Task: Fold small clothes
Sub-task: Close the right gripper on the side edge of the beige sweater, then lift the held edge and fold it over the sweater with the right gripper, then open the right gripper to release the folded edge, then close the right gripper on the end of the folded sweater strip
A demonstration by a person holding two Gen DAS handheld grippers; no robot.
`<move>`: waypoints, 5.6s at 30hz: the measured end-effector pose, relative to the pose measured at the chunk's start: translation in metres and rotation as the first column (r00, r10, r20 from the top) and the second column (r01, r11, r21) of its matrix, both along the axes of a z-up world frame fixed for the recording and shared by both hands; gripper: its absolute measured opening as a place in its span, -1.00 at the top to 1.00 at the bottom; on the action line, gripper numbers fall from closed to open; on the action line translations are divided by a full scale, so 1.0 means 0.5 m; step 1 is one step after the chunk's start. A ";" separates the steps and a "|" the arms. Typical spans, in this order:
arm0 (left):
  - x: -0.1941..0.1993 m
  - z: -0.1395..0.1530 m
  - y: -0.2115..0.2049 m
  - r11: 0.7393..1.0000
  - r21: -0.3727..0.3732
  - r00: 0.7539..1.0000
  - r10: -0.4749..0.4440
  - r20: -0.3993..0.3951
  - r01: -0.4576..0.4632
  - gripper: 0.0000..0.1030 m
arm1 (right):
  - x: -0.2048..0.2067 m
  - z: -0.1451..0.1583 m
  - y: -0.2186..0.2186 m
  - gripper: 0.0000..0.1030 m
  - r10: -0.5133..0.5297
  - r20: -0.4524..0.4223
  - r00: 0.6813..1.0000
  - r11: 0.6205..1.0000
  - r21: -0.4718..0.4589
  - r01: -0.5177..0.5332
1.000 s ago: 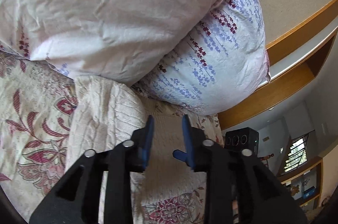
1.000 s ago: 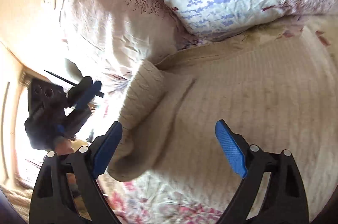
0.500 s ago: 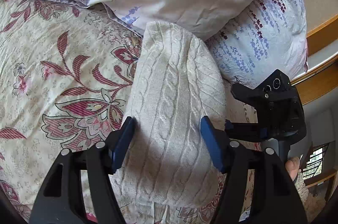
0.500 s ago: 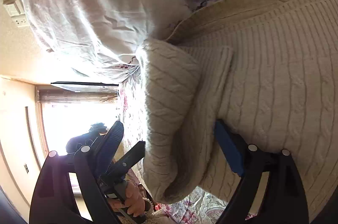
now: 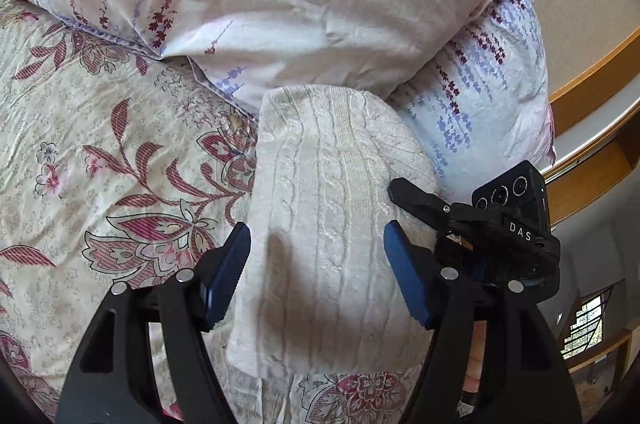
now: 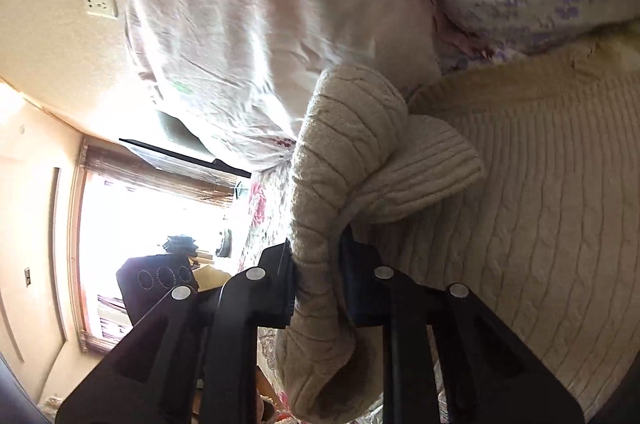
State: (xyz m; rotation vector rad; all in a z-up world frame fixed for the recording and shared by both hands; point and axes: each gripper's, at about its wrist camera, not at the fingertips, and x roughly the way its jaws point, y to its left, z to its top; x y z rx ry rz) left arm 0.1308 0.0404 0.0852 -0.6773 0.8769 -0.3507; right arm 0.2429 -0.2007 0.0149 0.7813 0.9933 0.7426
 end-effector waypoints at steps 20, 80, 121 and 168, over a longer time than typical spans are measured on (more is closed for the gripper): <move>0.028 -0.035 -0.097 0.987 0.053 0.987 -0.150 -0.065 0.154 -0.37 | -0.141 -0.038 -0.424 0.72 -0.469 0.011 0.883 0.881 -0.057 0.469; 0.038 0.010 -0.346 0.709 0.628 0.926 -0.374 -0.048 0.320 -0.96 | -0.259 -0.056 -0.543 0.11 -0.560 -0.049 0.827 0.809 -0.246 0.534; -0.052 -0.034 -0.274 0.702 0.655 0.933 -0.359 -0.015 0.281 -0.95 | -0.353 0.047 -0.439 0.82 -0.483 0.220 0.847 0.817 -0.233 0.527; 0.201 -0.123 -0.302 0.932 0.058 0.912 -0.337 -0.235 0.359 -0.84 | -0.172 -0.099 -0.485 -0.44 -0.413 -0.184 0.892 0.888 -0.300 0.349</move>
